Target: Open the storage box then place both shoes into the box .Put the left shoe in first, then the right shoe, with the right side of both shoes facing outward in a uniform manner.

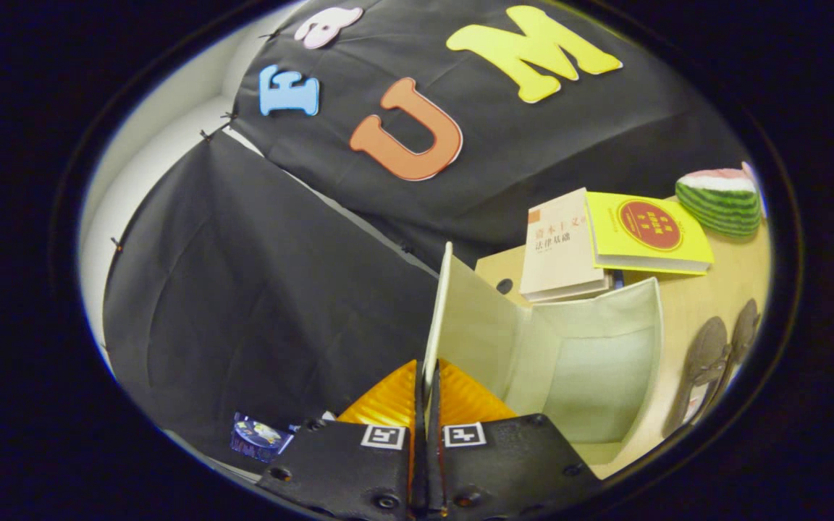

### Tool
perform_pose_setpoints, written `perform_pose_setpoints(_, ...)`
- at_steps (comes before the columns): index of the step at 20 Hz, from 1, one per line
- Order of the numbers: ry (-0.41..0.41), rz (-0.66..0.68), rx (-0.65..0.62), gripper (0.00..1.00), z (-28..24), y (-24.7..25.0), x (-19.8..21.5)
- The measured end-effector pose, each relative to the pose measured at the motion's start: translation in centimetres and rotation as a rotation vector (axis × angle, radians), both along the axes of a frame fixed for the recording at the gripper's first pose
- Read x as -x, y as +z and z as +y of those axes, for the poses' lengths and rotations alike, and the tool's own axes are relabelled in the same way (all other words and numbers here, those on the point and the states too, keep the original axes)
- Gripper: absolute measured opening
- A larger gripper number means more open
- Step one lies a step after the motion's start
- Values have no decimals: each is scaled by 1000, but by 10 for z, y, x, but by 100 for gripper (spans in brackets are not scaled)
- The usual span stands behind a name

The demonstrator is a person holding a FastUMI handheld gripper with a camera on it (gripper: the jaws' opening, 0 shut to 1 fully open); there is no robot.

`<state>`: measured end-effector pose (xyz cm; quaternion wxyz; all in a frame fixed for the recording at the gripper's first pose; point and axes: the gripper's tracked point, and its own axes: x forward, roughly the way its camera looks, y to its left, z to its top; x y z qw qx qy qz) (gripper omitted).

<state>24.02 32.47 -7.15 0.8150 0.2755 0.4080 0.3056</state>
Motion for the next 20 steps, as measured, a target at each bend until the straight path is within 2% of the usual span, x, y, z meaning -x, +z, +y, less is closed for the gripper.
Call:
perform_pose_setpoints(3, 14, -44, 79, 6, 33, 1, 7)
perform_pose_setpoints(5, 38, -91, 133, 14, 50, 4, 15)
perform_pose_setpoints(7, 54, -131, 228, 40, 49, 0, 21)
perform_pose_setpoints(10, -24, -194, 371, 80, 26, -3, 14)
perform_pose_setpoints(11, -48, -206, 401, 85, 17, -4, 14)
perform_pose_setpoints(14, -92, -195, 470, 92, -13, -14, 10)
perform_pose_setpoints(16, -138, -174, 539, 92, -47, -26, 3)
perform_pose_setpoints(20, -161, -149, 637, 93, -108, -56, 0)
